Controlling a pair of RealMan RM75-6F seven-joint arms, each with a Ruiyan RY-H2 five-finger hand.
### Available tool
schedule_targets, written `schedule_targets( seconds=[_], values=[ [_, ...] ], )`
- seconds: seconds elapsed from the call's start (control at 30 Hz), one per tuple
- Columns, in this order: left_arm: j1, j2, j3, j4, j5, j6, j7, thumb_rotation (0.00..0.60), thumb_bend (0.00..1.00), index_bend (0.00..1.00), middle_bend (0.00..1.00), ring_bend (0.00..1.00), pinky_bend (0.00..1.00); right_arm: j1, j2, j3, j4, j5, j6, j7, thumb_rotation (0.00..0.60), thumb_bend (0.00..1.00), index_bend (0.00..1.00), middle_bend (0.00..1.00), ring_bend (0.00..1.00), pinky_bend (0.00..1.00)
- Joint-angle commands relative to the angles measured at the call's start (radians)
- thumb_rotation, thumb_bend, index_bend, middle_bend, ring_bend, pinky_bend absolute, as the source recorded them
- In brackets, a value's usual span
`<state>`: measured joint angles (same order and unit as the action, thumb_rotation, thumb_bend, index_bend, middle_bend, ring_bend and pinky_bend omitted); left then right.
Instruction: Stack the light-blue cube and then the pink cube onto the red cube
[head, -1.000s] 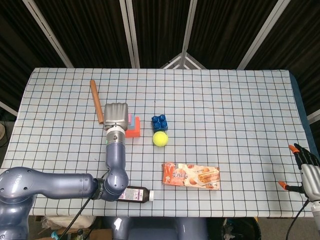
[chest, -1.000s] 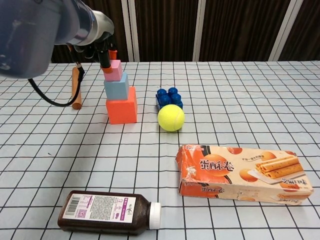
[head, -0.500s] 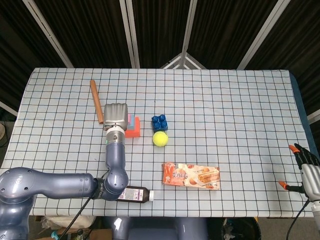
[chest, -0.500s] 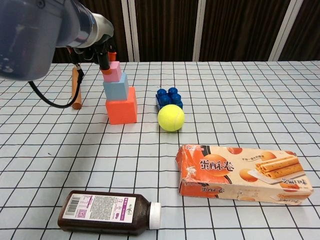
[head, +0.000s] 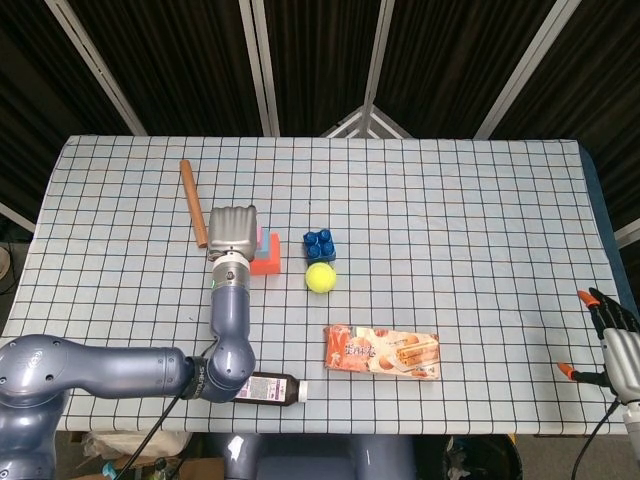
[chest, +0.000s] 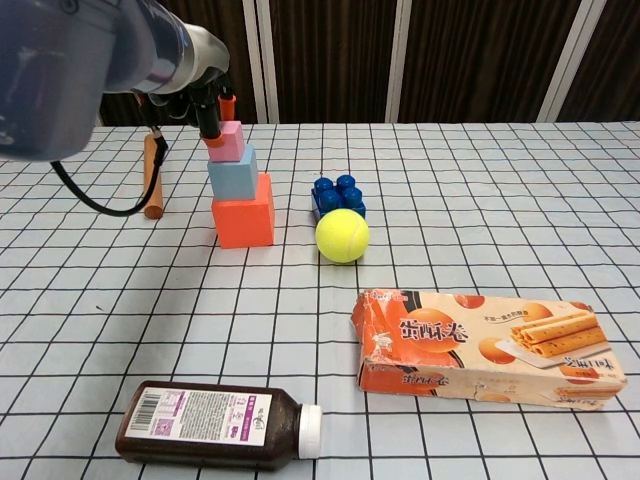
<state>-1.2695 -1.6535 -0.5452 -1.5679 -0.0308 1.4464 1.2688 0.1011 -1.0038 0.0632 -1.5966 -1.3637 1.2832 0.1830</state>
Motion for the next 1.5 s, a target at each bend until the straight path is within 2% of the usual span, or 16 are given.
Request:
schedule_targets(
  seconds=[0.03,0.27,0.5,0.57,0.7,0.77,0.8,0.83,0.93,1.03,1.07,1.13,1.2,1.27,1.33,1.5],
  values=[
    [0.001,0.002,0.001,-0.004,-0.001,-0.002,0.001,0.600,0.42,0.29,0.81,0.79,0.95,0.000,0.001,0.000,-0.001,0.000,0.000,-0.001,0.600,0.13,0.00,0.01,0.03,0.10],
    [0.000,0.020,0.004,-0.039,-0.003,0.013,0.020,0.600,0.42,0.28,0.81,0.79,0.95,0.003,0.004,-0.001,-0.004,-0.001,-0.007,0.001,0.600,0.13,0.00,0.01,0.03,0.10],
    [0.028,0.115,0.002,-0.199,0.010,0.104,0.040,0.600,0.42,0.25,0.81,0.79,0.95,0.005,0.006,-0.002,-0.007,-0.003,-0.010,-0.001,0.600,0.13,0.00,0.01,0.03,0.10],
    [0.053,0.163,0.000,-0.279,0.018,0.116,0.035,0.600,0.42,0.24,0.78,0.77,0.94,0.003,0.007,-0.003,-0.011,-0.005,-0.006,-0.002,0.600,0.13,0.00,0.01,0.03,0.10],
    [0.171,0.314,0.004,-0.530,0.090,0.070,-0.063,0.600,0.40,0.25,0.70,0.67,0.85,-0.002,0.007,-0.002,-0.013,-0.008,0.008,-0.001,0.600,0.13,0.00,0.01,0.03,0.10],
    [0.266,0.417,0.043,-0.681,0.162,0.036,-0.125,0.600,0.39,0.25,0.64,0.62,0.80,-0.003,0.006,-0.001,-0.013,-0.007,0.011,-0.003,0.600,0.13,0.00,0.01,0.03,0.10],
    [0.328,0.480,0.076,-0.757,0.232,0.017,-0.167,0.600,0.38,0.25,0.61,0.58,0.77,-0.003,0.005,0.000,-0.013,-0.004,0.011,-0.008,0.600,0.13,0.00,0.01,0.03,0.10],
    [0.385,0.529,0.116,-0.788,0.319,-0.013,-0.210,0.600,0.38,0.25,0.58,0.55,0.74,-0.003,0.003,0.000,-0.014,-0.003,0.012,-0.013,0.600,0.13,0.00,0.01,0.03,0.10],
    [0.558,0.640,0.256,-0.788,0.628,-0.106,-0.370,0.600,0.38,0.21,0.49,0.45,0.64,-0.002,-0.003,0.003,-0.019,-0.007,0.021,-0.024,0.600,0.13,0.00,0.01,0.03,0.10],
    [0.726,0.732,0.390,-0.787,0.933,-0.116,-0.526,0.600,0.38,0.12,0.34,0.32,0.49,-0.003,-0.014,0.008,-0.013,-0.018,0.041,-0.033,0.600,0.13,0.00,0.01,0.03,0.10],
    [0.769,0.748,0.429,-0.770,1.019,-0.114,-0.574,0.600,0.37,0.09,0.28,0.27,0.42,-0.003,-0.020,0.010,-0.009,-0.025,0.050,-0.036,0.600,0.13,0.00,0.01,0.03,0.10],
    [0.845,0.759,0.496,-0.704,1.177,-0.104,-0.679,0.600,0.36,0.08,0.24,0.23,0.35,-0.003,-0.033,0.014,0.003,-0.037,0.069,-0.039,0.600,0.13,0.00,0.01,0.03,0.10],
    [0.907,0.742,0.540,-0.615,1.308,-0.064,-0.770,0.600,0.36,0.08,0.21,0.17,0.27,-0.003,-0.046,0.016,0.018,-0.050,0.086,-0.046,0.600,0.13,0.00,0.01,0.03,0.10],
    [0.951,0.714,0.573,-0.527,1.402,-0.027,-0.829,0.600,0.36,0.08,0.19,0.14,0.23,-0.003,-0.058,0.017,0.029,-0.059,0.096,-0.055,0.600,0.13,0.00,0.01,0.03,0.10],
    [0.985,0.682,0.590,-0.449,1.448,0.010,-0.851,0.600,0.36,0.08,0.18,0.14,0.21,-0.002,-0.065,0.017,0.035,-0.063,0.101,-0.064,0.600,0.13,0.00,0.01,0.03,0.10],
    [1.046,0.592,0.587,-0.311,1.479,0.092,-0.874,0.600,0.36,0.09,0.15,0.11,0.20,-0.002,-0.078,0.022,0.042,-0.061,0.114,-0.092,0.600,0.13,0.00,0.01,0.03,0.10]
  ],
)
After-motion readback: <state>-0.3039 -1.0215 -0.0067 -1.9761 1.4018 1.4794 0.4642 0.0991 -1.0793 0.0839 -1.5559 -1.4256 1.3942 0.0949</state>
